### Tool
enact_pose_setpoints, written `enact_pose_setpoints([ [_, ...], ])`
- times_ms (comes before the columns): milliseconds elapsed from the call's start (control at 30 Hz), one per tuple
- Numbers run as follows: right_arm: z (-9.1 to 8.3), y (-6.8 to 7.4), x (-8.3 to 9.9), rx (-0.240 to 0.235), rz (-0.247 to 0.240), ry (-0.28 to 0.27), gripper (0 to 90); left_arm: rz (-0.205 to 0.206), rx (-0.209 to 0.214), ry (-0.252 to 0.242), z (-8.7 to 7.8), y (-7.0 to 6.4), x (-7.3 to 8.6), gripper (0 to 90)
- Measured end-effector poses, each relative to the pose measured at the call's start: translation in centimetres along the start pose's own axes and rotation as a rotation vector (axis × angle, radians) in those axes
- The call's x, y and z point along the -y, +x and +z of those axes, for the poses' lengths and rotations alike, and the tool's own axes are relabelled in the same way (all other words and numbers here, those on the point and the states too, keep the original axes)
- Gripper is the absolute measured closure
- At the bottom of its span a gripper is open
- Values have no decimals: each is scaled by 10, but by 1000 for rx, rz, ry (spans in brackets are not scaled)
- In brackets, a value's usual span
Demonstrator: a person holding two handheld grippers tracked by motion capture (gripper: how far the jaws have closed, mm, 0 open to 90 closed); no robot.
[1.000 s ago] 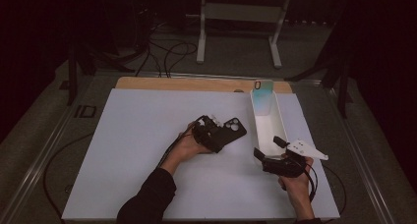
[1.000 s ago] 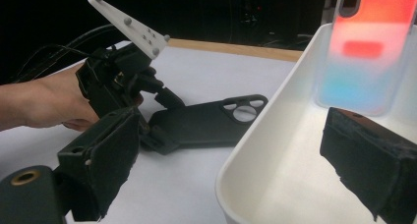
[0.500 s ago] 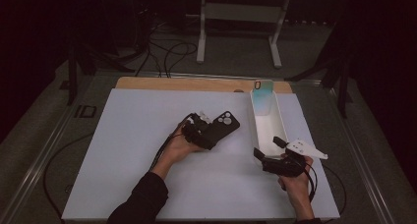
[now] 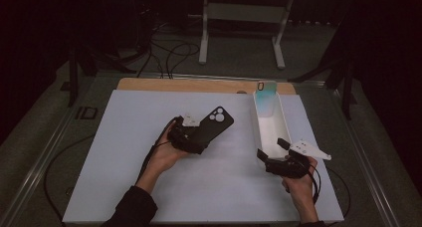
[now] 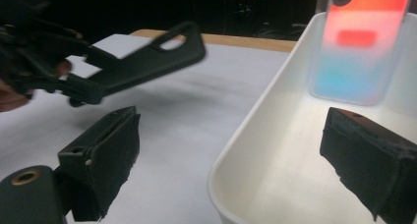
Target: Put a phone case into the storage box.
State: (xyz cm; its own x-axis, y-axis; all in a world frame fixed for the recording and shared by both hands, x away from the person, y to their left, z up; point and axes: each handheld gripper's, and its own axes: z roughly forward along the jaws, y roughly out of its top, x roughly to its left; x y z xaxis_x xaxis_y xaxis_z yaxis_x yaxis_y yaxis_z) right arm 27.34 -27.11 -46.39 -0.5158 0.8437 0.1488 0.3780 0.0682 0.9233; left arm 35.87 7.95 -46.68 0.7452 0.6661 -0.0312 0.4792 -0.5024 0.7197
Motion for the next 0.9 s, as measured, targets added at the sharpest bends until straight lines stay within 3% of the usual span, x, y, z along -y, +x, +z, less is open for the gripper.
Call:
enact_pose_setpoints([
  [333, 0, -4, -16, 0, 22, 3, 79, -7, -41, -76, -32, -1, 25, 170],
  [500, 6, -4, -32, -57, 59, -21, 79, -9, -56, -106, -44, -3, 35, 170],
  [900, 16, 0, -51, -96, 54, -25, 79, 16, -75, -152, -61, -11, 46, 169],
])
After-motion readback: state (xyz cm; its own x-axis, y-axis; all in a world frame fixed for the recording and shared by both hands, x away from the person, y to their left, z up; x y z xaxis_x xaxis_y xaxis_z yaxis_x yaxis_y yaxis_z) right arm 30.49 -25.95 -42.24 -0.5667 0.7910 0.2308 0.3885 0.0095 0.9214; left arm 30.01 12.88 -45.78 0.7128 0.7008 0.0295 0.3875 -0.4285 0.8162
